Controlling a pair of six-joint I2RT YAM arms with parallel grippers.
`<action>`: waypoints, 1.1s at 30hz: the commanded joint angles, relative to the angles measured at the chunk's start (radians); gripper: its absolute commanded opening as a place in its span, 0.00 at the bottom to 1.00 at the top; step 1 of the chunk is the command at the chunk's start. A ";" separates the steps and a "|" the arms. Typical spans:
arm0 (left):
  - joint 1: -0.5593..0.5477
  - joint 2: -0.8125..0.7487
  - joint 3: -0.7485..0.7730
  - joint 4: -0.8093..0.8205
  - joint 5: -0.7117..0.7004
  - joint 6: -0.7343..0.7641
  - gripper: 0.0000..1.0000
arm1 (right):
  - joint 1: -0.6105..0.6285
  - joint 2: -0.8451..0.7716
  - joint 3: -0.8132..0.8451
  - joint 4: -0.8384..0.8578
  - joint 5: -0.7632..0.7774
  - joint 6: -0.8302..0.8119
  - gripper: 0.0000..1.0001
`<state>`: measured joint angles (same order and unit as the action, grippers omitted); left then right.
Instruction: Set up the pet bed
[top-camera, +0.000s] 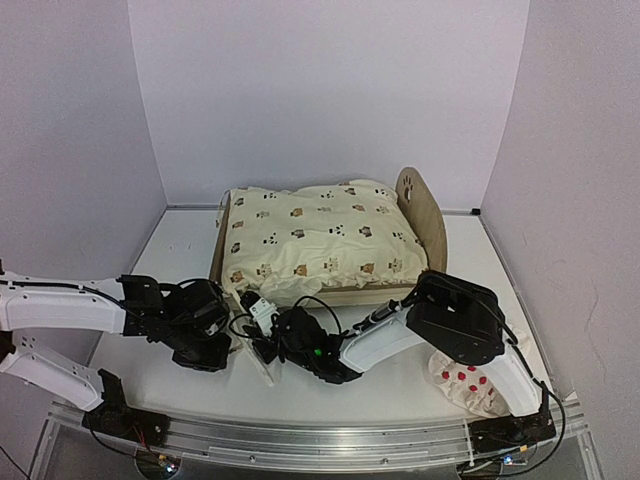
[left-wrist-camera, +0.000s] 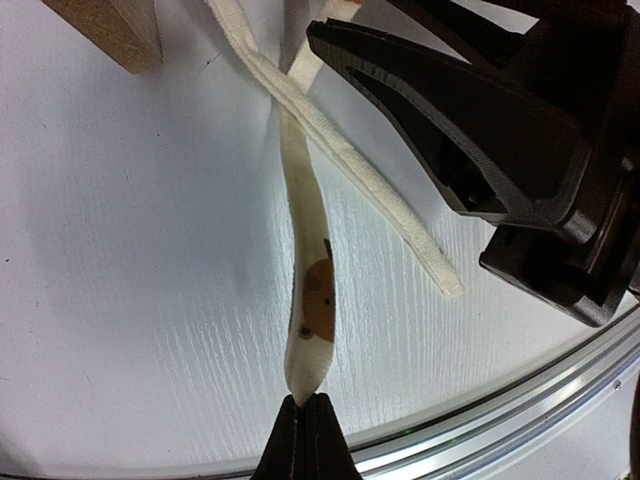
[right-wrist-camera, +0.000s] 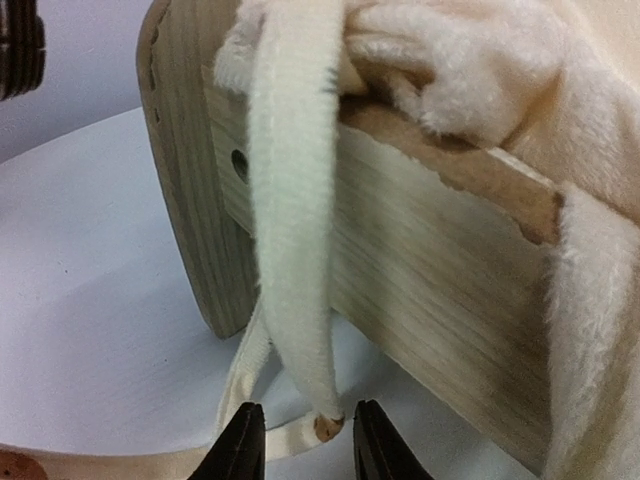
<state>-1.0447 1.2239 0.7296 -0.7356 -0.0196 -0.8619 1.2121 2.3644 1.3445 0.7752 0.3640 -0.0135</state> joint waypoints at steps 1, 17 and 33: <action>-0.004 -0.032 0.024 -0.023 -0.016 0.000 0.00 | 0.003 0.006 0.021 0.086 -0.001 -0.040 0.23; -0.001 0.047 0.156 0.010 -0.254 0.030 0.00 | 0.003 -0.078 -0.096 0.130 -0.124 -0.062 0.01; 0.068 0.209 0.116 0.344 -0.306 0.175 0.00 | 0.003 -0.168 -0.208 0.141 -0.173 -0.064 0.20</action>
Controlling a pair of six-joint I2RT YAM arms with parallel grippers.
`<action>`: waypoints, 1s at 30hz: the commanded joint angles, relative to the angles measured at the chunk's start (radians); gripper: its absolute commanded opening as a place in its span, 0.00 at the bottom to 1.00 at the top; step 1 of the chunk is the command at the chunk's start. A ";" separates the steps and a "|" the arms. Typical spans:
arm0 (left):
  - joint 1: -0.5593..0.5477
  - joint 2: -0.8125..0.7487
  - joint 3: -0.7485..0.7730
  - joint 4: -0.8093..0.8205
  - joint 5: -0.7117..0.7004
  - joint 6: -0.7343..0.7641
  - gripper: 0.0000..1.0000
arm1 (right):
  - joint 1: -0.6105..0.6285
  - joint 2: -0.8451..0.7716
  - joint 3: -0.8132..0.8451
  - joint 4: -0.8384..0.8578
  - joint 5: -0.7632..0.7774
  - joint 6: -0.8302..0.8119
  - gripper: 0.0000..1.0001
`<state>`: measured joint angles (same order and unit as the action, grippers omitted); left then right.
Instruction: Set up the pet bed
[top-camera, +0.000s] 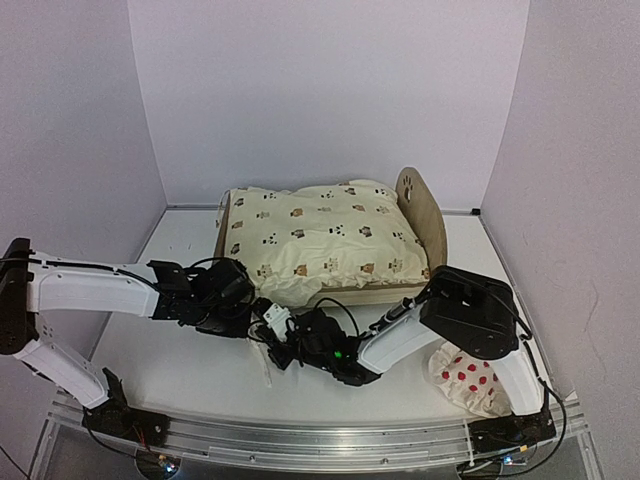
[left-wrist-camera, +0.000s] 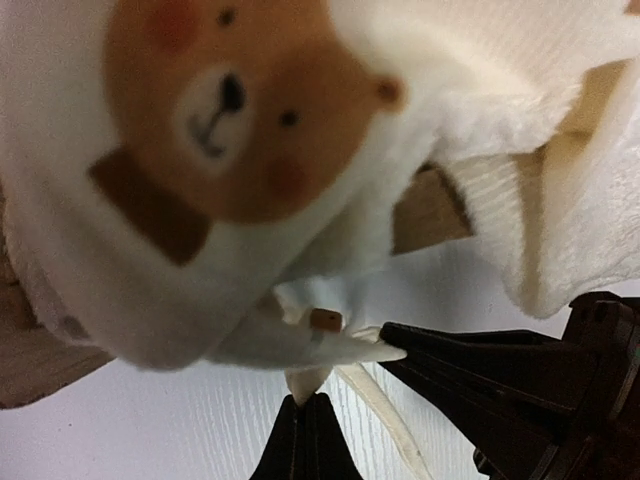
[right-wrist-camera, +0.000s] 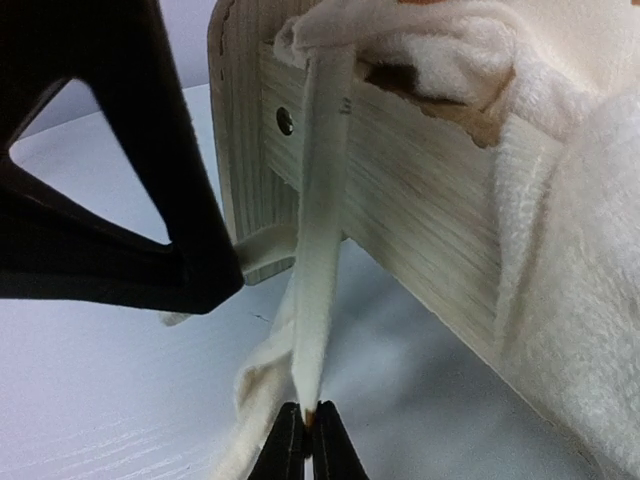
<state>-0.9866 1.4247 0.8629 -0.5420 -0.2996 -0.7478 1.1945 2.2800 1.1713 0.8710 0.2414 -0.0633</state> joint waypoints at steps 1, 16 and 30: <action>0.012 0.009 -0.025 0.165 -0.026 0.068 0.00 | 0.020 -0.093 -0.047 0.052 -0.045 -0.021 0.23; 0.017 0.039 -0.050 0.212 -0.035 0.119 0.00 | -0.094 -0.162 -0.145 0.059 -0.090 -0.034 0.20; 0.017 0.021 -0.057 0.220 -0.021 0.135 0.00 | -0.098 0.002 0.059 0.058 -0.146 -0.063 0.15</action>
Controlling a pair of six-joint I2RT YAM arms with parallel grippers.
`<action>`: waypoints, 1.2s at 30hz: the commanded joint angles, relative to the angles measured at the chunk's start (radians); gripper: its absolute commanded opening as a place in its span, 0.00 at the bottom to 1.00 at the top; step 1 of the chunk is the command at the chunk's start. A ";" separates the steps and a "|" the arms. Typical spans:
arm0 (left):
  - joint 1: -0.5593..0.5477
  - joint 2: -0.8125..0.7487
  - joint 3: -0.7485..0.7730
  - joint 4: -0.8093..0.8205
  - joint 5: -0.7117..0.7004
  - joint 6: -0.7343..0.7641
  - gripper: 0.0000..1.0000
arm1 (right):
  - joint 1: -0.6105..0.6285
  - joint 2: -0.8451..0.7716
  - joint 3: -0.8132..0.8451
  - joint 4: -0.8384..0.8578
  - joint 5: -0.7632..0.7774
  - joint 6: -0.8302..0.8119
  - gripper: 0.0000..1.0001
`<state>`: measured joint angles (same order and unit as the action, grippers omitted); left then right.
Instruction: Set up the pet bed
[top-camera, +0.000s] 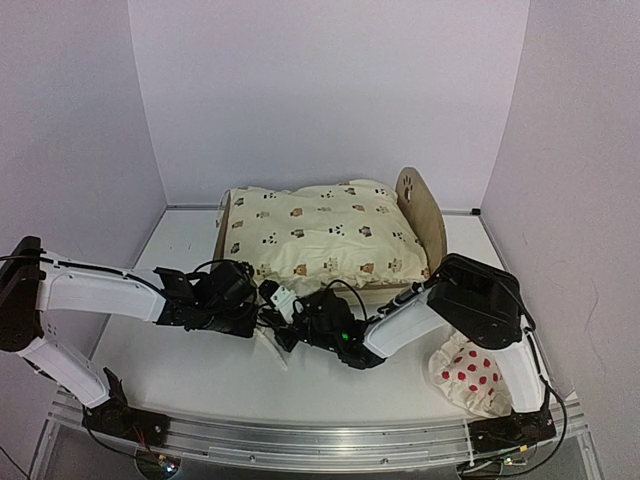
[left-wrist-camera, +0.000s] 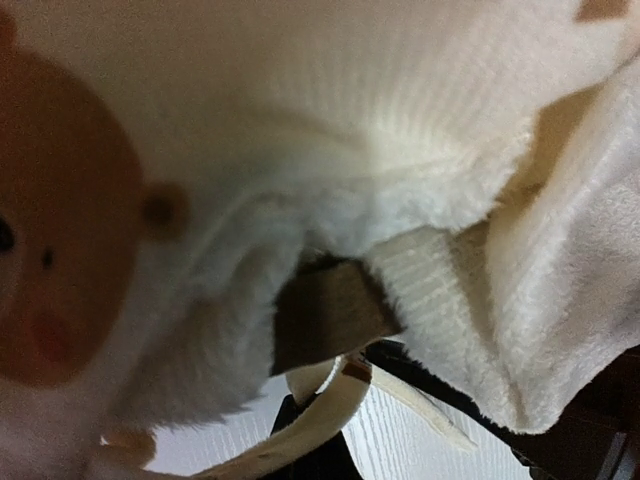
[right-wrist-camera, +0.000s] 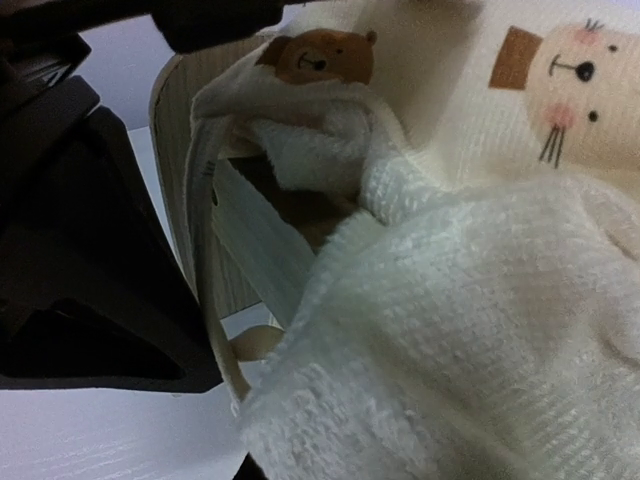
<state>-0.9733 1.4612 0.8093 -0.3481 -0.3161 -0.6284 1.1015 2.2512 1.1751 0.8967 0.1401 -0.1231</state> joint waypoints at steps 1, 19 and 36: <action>0.004 -0.018 -0.004 0.026 -0.005 0.017 0.00 | -0.005 0.036 0.060 0.032 -0.054 -0.002 0.16; 0.004 -0.095 -0.031 0.032 0.038 0.030 0.00 | -0.016 0.100 0.140 0.021 -0.091 0.093 0.34; 0.004 -0.125 -0.041 0.015 0.042 0.040 0.00 | -0.041 0.141 0.140 0.207 -0.118 0.239 0.42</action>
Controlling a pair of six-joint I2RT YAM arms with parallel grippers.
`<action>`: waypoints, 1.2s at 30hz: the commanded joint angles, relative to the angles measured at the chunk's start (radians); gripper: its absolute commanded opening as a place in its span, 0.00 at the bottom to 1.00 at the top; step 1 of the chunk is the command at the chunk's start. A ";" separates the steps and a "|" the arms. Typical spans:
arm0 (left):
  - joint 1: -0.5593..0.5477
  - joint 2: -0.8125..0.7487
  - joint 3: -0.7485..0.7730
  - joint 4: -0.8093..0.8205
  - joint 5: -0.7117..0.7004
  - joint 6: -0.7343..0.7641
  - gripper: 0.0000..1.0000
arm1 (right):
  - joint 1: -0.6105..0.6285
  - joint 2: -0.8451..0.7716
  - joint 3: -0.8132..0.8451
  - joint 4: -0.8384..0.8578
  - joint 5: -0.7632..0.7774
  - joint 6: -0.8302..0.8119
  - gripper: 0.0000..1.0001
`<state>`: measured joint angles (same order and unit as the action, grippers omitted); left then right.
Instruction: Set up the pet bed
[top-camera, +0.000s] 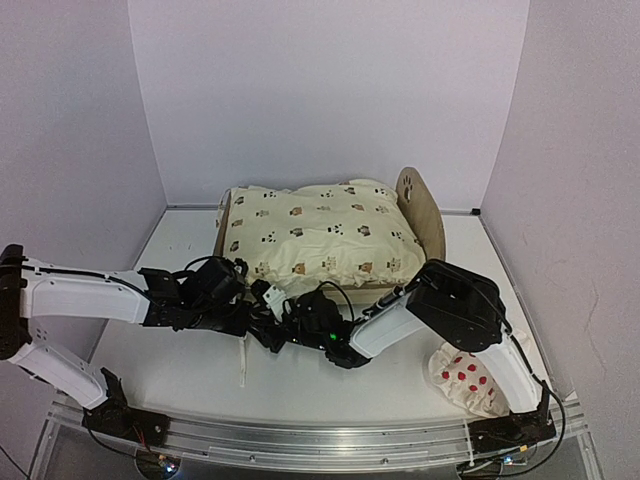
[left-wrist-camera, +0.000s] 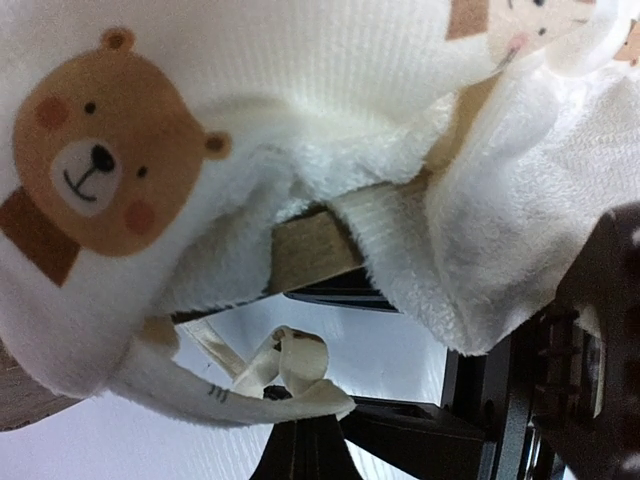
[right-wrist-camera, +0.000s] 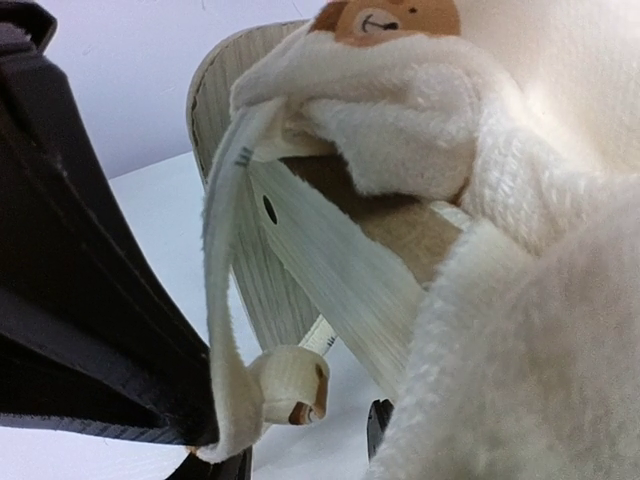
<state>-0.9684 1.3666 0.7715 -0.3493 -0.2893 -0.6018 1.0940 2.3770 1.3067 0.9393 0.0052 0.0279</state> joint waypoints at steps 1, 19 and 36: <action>-0.001 -0.032 -0.004 0.016 0.016 0.015 0.00 | -0.036 0.019 0.011 0.178 0.015 0.106 0.42; 0.000 -0.037 -0.005 0.026 0.028 0.019 0.00 | -0.043 0.079 0.068 0.312 -0.037 0.230 0.33; 0.001 -0.062 0.000 -0.036 0.026 -0.007 0.29 | -0.044 0.091 0.065 0.321 -0.010 0.269 0.00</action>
<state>-0.9676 1.3522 0.7696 -0.3444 -0.2637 -0.6041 1.0721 2.4631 1.3540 1.1973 -0.0487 0.2725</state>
